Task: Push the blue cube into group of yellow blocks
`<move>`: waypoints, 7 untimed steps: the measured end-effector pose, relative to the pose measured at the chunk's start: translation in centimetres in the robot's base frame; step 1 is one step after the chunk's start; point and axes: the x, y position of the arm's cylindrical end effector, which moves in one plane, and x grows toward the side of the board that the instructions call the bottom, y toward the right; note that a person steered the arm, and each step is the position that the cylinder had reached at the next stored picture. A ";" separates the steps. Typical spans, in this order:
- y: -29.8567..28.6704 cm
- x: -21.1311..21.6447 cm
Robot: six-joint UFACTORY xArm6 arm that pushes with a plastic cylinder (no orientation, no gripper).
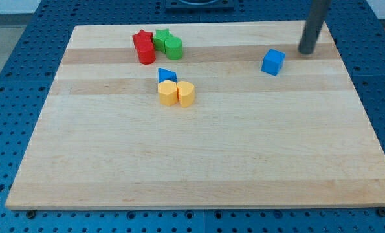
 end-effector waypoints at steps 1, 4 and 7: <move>0.5 1.8; -8.9 2.8; -13.9 5.5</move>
